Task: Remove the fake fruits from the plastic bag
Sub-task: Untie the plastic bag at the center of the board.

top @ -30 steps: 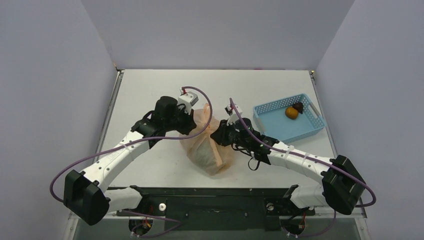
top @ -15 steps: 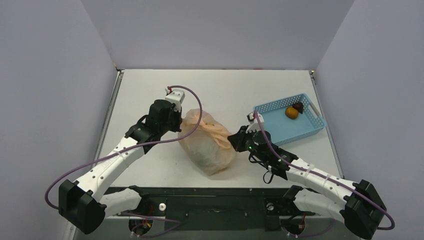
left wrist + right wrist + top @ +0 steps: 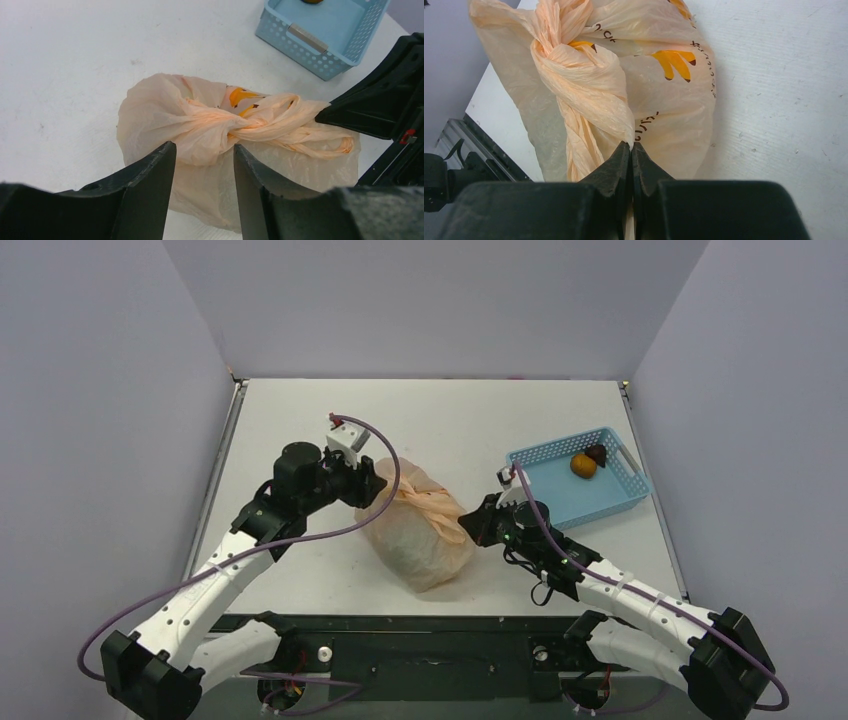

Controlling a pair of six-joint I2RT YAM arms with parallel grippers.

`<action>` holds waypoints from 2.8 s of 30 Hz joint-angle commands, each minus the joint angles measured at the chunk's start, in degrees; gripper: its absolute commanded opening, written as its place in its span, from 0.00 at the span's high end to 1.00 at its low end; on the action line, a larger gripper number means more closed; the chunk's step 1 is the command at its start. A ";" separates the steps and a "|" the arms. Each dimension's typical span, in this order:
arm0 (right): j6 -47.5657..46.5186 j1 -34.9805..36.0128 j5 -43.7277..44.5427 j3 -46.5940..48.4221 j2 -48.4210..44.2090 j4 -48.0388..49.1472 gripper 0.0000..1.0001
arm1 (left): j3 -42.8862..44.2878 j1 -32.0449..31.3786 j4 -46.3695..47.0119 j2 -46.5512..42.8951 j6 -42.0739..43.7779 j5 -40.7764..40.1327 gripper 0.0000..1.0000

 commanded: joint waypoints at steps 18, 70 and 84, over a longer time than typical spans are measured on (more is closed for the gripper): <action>-3.15 -0.03 -4.64 3.80 -0.35 -0.14 1.00 | 8.28 -4.14 -4.72 16.37 4.42 5.91 0.51; -22.02 12.67 15.34 27.63 16.79 -11.00 0.47 | -0.86 -2.34 5.40 -1.62 1.56 -5.40 1.00; -7.30 3.05 19.74 9.71 0.78 -1.97 1.00 | -2.42 -1.51 5.49 -6.71 -0.94 -26.09 1.00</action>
